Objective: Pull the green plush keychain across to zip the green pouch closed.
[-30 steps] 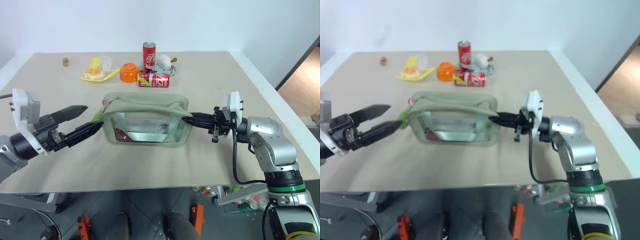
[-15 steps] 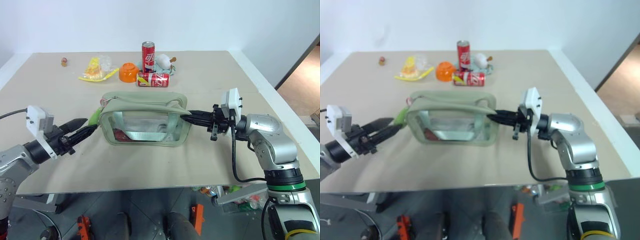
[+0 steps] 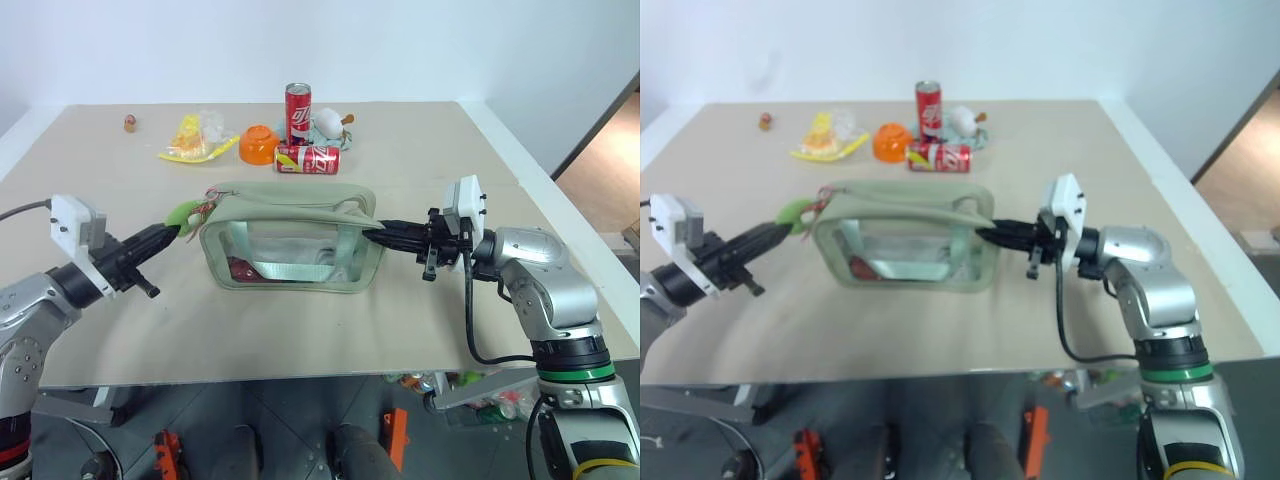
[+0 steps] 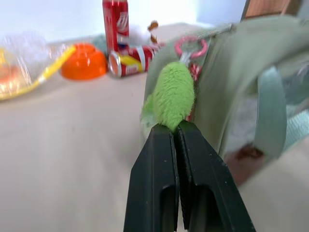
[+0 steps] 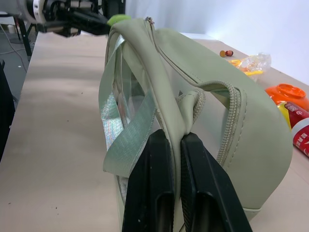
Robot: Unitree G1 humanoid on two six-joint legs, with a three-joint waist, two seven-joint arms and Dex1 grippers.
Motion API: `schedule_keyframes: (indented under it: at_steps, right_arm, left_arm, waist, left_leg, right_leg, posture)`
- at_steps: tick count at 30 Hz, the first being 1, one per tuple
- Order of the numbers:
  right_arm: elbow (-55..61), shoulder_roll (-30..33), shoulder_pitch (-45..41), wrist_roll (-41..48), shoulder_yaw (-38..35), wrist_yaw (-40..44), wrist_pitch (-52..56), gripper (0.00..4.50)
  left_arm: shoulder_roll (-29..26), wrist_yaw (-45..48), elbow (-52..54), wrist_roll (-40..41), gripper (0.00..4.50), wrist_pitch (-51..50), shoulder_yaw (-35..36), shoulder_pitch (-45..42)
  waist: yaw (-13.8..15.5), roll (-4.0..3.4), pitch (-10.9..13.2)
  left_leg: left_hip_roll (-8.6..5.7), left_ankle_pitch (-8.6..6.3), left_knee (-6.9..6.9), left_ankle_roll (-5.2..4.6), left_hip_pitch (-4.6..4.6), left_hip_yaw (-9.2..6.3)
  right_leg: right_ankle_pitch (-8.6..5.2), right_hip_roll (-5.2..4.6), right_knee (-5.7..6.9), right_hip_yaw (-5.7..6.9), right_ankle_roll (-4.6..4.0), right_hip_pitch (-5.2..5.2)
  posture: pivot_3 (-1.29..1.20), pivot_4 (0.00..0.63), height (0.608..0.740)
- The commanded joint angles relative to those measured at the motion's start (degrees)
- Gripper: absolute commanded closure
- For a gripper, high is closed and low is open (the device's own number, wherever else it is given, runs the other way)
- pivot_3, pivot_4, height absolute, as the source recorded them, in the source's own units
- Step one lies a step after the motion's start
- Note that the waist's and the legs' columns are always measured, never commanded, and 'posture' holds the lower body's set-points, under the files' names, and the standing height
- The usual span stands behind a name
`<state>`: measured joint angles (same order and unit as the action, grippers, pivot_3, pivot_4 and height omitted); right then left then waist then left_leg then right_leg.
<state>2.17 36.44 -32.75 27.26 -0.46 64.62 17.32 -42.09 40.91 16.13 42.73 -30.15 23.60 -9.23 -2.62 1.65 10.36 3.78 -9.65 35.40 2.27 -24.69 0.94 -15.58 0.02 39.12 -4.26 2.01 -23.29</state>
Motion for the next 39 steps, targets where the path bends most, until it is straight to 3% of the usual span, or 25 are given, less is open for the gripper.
schedule_keyframes:
  at_steps: [1,6,12,16,21,27,28,35,38,39]
  right_arm:
    - [1.89,1.22,-0.71,0.66,-1.88,0.08,-0.21,4.50]
    - [1.31,1.53,-1.14,0.72,-1.83,0.29,-0.16,4.50]
    - [0.06,1.35,-2.23,0.03,-1.22,0.59,-0.82,4.50]
    - [0.14,1.36,-2.34,-0.18,-1.13,0.49,-0.80,4.50]
    - [0.87,1.62,-1.64,-0.18,-1.54,0.05,-0.67,4.50]
    - [0.99,2.04,-1.00,-0.38,-1.87,-0.19,-1.07,4.50]
    - [1.03,2.04,-0.92,-0.40,-1.86,-0.19,-1.12,4.50]
    - [0.21,1.51,-1.72,-0.46,-1.14,0.21,-1.56,4.50]
    - [-0.49,1.53,-2.09,-0.53,-1.01,0.69,-1.80,4.50]
    - [-0.81,1.51,-2.28,-0.57,-0.92,0.89,-1.92,4.50]
  left_arm:
    - [-2.28,0.27,1.26,0.95,4.48,0.98,3.22,-3.53]
    - [-5.04,1.51,1.02,1.54,4.48,0.08,-0.75,-15.14]
    - [0.14,7.56,-2.56,-2.60,4.48,1.61,-15.67,-29.80]
    - [3.41,13.52,-5.38,-6.43,4.48,4.54,-22.60,-32.47]
    - [5.25,18.07,-8.19,-9.71,4.48,6.34,-26.22,-34.49]
    - [2.23,22.01,-9.76,-12.34,4.48,3.96,-26.91,-34.96]
    - [2.11,21.98,-9.79,-12.43,3.86,3.66,-26.65,-35.01]
    - [-1.45,23.56,-7.02,-8.47,1.51,-0.87,-21.61,-34.68]
    - [-4.49,23.29,-3.98,-5.98,0.54,-3.80,-18.22,-33.26]
    - [-5.72,22.91,-2.47,-4.87,0.54,-5.39,-16.86,-32.19]
  waist:
    - [0.00,0.01,0.01]
    - [0.23,0.11,0.04]
    - [0.34,0.10,0.04]
    - [0.03,0.10,0.04]
    - [-0.02,0.10,0.04]
    - [-0.02,0.10,0.04]
    - [-0.01,0.09,0.04]
    - [-0.04,0.09,0.04]
    - [-0.07,0.09,0.05]
    - [-0.10,0.08,0.05]
  left_leg:
    - [0.00,0.00,0.00,0.00,0.00,-0.01]
    - [0.00,0.02,0.04,0.02,-0.03,-0.14]
    - [-0.08,0.02,0.08,0.02,-0.02,-0.06]
    - [-0.08,0.01,0.05,0.00,-0.03,-0.07]
    - [-0.06,0.00,0.00,-0.02,-0.08,-0.15]
    - [-0.08,0.00,0.05,-0.02,-0.08,-0.12]
    - [-0.07,0.00,0.05,-0.02,-0.07,-0.13]
    - [-0.06,0.01,0.08,-0.02,-0.07,-0.14]
    - [-0.05,0.01,0.04,-0.02,-0.07,-0.15]
    - [-0.06,0.01,0.03,-0.03,-0.07,-0.15]
  right_leg:
    - [0.00,0.00,0.00,0.00,0.00,0.00]
    - [-0.02,0.03,0.00,0.12,0.07,0.03]
    - [0.03,-0.01,-0.02,0.03,0.13,0.07]
    - [0.06,0.02,-0.02,0.01,0.04,0.05]
    - [0.10,0.09,-0.01,0.03,-0.13,-0.03]
    - [0.03,0.05,-0.01,0.02,0.01,0.01]
    - [0.01,0.05,-0.01,0.02,0.04,0.01]
    - [0.01,0.06,0.00,0.03,0.11,0.01]
    - [0.00,0.07,0.00,0.03,0.10,-0.02]
    - [0.00,0.06,0.00,0.04,0.09,0.00]
  posture:
    - [0.00,0.150,0.740]
    - [0.00,0.150,0.740]
    - [0.00,0.150,0.740]
    - [0.00,0.150,0.740]
    - [0.00,0.150,0.740]
    - [0.00,0.150,0.740]
    - [0.00,0.150,0.740]
    - [0.00,0.150,0.740]
    - [0.00,0.150,0.740]
    - [0.00,0.150,0.740]
